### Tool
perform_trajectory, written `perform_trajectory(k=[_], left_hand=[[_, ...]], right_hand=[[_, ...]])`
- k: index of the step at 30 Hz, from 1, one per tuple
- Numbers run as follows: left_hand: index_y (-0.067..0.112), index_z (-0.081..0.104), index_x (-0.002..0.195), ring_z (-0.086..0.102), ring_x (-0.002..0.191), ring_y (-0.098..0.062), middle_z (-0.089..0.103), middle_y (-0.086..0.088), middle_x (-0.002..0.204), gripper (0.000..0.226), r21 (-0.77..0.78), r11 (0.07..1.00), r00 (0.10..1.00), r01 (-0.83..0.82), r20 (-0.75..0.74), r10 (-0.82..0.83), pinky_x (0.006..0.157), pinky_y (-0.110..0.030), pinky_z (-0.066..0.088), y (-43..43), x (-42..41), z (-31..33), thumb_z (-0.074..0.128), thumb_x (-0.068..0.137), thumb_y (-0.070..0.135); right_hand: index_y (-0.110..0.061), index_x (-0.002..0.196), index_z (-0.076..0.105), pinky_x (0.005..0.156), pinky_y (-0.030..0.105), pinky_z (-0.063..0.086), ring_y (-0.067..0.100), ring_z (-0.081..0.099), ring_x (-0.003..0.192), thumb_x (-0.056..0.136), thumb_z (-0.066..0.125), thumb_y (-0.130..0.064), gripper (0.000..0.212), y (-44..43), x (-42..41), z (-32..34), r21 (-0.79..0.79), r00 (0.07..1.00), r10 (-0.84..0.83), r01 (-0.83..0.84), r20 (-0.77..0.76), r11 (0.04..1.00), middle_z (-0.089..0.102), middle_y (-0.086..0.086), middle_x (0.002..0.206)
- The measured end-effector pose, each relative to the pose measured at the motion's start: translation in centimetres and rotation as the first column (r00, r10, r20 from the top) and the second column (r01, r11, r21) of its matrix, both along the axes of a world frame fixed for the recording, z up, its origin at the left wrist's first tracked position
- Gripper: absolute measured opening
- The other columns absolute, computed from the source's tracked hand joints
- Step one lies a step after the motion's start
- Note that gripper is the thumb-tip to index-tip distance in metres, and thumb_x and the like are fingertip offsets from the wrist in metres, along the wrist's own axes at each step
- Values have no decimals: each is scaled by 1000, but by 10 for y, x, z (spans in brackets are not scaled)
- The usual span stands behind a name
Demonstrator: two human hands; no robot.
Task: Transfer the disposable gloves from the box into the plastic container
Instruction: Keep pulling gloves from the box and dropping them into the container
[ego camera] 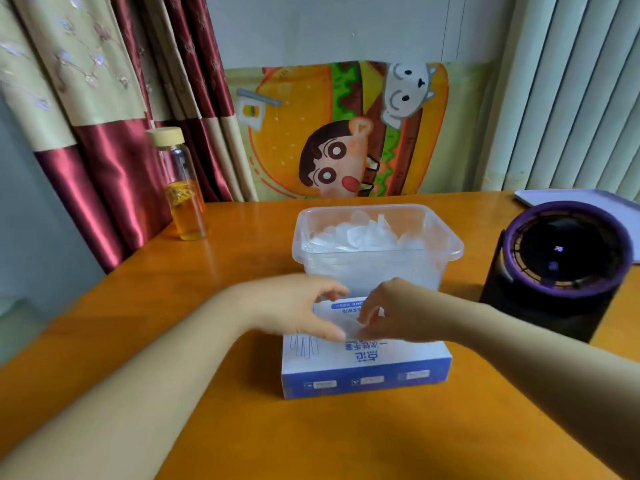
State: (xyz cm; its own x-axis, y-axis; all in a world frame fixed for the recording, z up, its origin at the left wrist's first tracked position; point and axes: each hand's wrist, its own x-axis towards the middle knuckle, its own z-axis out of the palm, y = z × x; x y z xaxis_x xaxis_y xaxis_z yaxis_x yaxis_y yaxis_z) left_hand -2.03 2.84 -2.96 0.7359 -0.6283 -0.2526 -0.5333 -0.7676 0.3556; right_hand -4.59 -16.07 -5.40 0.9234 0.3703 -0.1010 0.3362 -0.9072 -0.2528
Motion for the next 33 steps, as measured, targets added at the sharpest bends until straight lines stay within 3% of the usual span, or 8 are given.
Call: perform_trajectory(k=[4, 8, 12, 15, 19, 24, 29, 33], left_hand=[[38, 27, 147, 40, 130, -8, 35, 15, 149, 81, 40, 999, 997, -14, 78, 11, 105, -34, 42, -5, -6, -34, 64, 79, 62], [41, 30, 144, 39, 131, -7, 38, 18, 147, 81, -79, 997, 995, 5, 103, 3, 105, -34, 41, 2, -3, -42, 64, 75, 67], [35, 38, 135, 50, 117, -6, 49, 16, 136, 73, -141, 989, 994, 32, 105, -18, 97, -33, 47, 4, -2, -46, 66, 75, 65], [36, 39, 133, 53, 111, -7, 51, 13, 134, 73, -112, 994, 996, 7, 90, 3, 93, -33, 50, 6, -1, -47, 64, 73, 69], [35, 36, 134, 53, 107, -5, 50, 13, 134, 73, -78, 997, 997, -14, 71, 20, 86, -28, 51, 6, -5, -44, 64, 75, 67], [51, 48, 108, 59, 104, 2, 61, 32, 106, 32, -378, 924, 998, -50, -42, 37, 85, -19, 51, 11, -15, -16, 58, 80, 62], [35, 27, 146, 50, 121, 2, 47, 26, 131, 97, -596, 782, 983, -180, -72, 171, 97, -18, 43, 17, -24, 2, 52, 65, 82], [30, 57, 115, 67, 97, -3, 68, 11, 109, 32, -770, 584, 963, -255, -146, 227, 87, -25, 53, -8, -21, 12, 66, 86, 41]], right_hand=[[-18, 100, 72, 59, 9, 39, 4, 52, 69, 89, 62, -35, 22, 2, 1, -5, 70, 990, -30, 21, 140, 997, 69, -4, 102], [-20, 109, 69, 76, 27, 50, 15, 60, 89, 95, 52, -35, 27, 3, -3, 1, -95, 952, 26, 3, 305, 995, 63, -5, 106], [-20, 111, 66, 71, 31, 51, 20, 62, 87, 98, 46, -32, 27, 8, -4, 13, -167, 849, 182, -112, 495, 979, 62, -3, 104], [-16, 106, 66, 66, 37, 51, 23, 62, 82, 99, 45, -29, 26, 13, -2, 29, -99, 791, 164, -131, 589, 986, 61, 0, 101], [-7, 94, 65, 65, 43, 50, 27, 60, 76, 97, 49, -18, 20, 12, -1, 65, 228, 713, -49, -158, 699, 961, 62, 7, 88], [-9, 85, 63, 61, 23, 47, 6, 58, 61, 98, 45, -25, 28, -2, -10, 93, 364, 917, -119, -31, 381, 931, 60, -6, 71], [-9, 92, 67, 74, 28, 56, 17, 67, 78, 95, 51, -27, 24, -11, -7, 81, 731, 987, -132, 157, -92, 664, 70, 8, 84], [1, 106, 64, 77, 30, 52, 20, 63, 81, 96, 48, -23, 31, -6, 0, 68, 810, 933, 37, 291, -359, 508, 66, 12, 90]])
